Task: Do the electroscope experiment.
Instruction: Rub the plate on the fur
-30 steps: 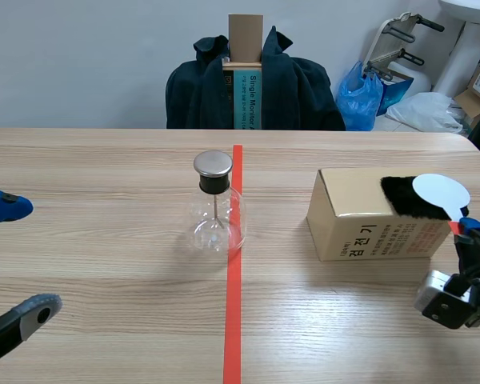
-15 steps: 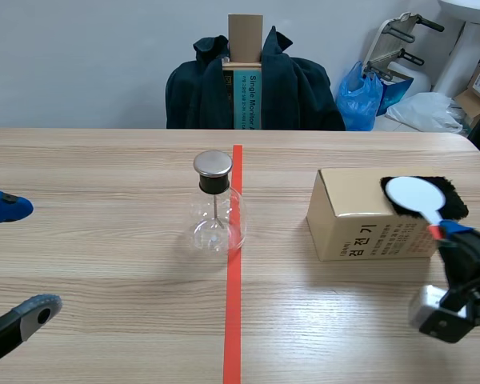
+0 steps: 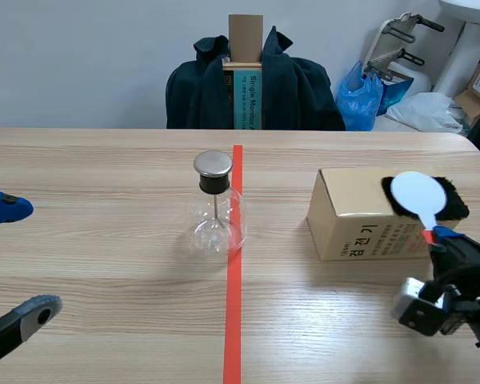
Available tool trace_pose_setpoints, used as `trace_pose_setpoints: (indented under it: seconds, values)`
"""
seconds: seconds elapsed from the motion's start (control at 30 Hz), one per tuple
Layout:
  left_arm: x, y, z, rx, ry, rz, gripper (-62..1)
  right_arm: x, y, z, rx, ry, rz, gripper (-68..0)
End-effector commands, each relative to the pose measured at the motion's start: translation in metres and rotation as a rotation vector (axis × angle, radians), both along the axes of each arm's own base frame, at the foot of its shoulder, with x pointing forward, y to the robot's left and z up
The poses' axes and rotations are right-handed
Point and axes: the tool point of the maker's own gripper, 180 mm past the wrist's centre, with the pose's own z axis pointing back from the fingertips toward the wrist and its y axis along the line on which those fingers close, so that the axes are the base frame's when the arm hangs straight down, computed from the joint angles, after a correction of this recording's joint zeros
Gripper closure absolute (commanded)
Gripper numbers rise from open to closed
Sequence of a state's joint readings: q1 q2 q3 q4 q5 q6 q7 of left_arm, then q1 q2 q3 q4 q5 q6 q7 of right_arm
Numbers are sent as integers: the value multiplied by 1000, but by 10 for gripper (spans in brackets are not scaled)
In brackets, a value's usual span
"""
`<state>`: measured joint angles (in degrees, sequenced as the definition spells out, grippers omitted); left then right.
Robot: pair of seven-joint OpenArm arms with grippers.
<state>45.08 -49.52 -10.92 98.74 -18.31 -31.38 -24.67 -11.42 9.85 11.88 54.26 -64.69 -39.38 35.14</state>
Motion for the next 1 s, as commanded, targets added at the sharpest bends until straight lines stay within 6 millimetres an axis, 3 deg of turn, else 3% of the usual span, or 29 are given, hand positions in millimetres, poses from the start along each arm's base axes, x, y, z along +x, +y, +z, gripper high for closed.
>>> trace_pose_setpoints:
  seconds: [0.0, 0.13, 0.2, 0.3, 0.33, 0.5, 0.67, 0.83, 0.87, 0.97]
  values:
    - [3, -1, 7, -26, -18, 9, -623, 2, -15, 5, -20, -1, -15, -6]
    - [3, -1, 7, -26, -18, 9, -623, -9, 29, 9, -47, -27, 251, -6]
    - [3, -1, 7, -26, -18, 9, -623, -7, 24, 11, -47, -42, 213, -6]
    - [3, -1, 7, -26, -18, 9, -623, 1, -9, 11, -43, -41, 6, -6]
    - [3, -1, 7, -26, -18, 9, -623, 1, -10, 10, -41, -31, 5, -6]
    - [3, -1, 7, -26, -18, 9, -623, -10, 37, 5, -8, -9, 258, -6]
    - [3, -1, 7, -26, -18, 9, -623, 0, -9, 1, -7, 6, -21, -6]
    - [3, -1, 7, -26, -18, 9, -623, -8, 33, 1, 12, 15, 214, -6]
    - [3, -1, 7, -26, -18, 9, -623, -6, 28, 1, 19, 11, 176, -6]
    - [3, -1, 7, -26, -18, 9, -623, 1, -10, 0, 11, 12, -44, -6]
